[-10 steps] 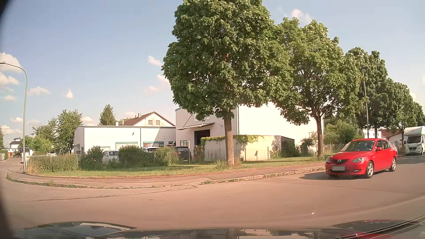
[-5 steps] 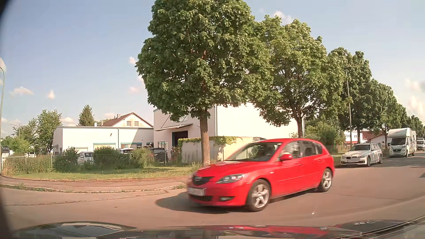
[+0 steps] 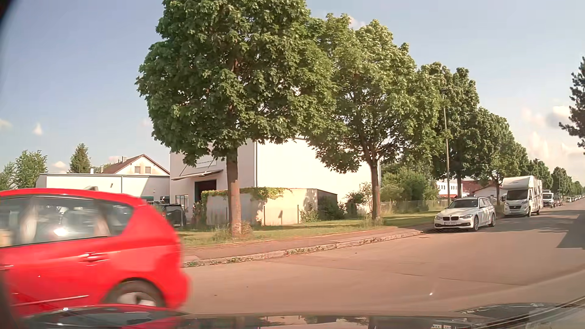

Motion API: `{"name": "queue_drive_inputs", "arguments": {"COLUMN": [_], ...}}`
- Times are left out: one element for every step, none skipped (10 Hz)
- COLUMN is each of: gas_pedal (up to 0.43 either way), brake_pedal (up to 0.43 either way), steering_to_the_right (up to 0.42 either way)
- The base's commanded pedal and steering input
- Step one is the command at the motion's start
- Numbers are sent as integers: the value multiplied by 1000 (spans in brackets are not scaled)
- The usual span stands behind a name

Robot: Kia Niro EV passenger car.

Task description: Follow the waypoints while adhering to traffic rules and regulations

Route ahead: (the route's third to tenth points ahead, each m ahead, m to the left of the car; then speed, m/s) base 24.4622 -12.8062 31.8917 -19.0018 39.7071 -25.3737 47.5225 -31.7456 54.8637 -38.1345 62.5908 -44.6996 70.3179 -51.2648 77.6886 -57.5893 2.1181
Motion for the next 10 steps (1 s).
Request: {"name": "queue_drive_inputs", "arguments": {"gas_pedal": [157,157,169,197,209,240,268,287,299,311], "brake_pedal": [12,18,18,18,18,18,18,18,18,18], "steering_to_the_right": [510,510,510,513,522,530,534,534,534,534]}}
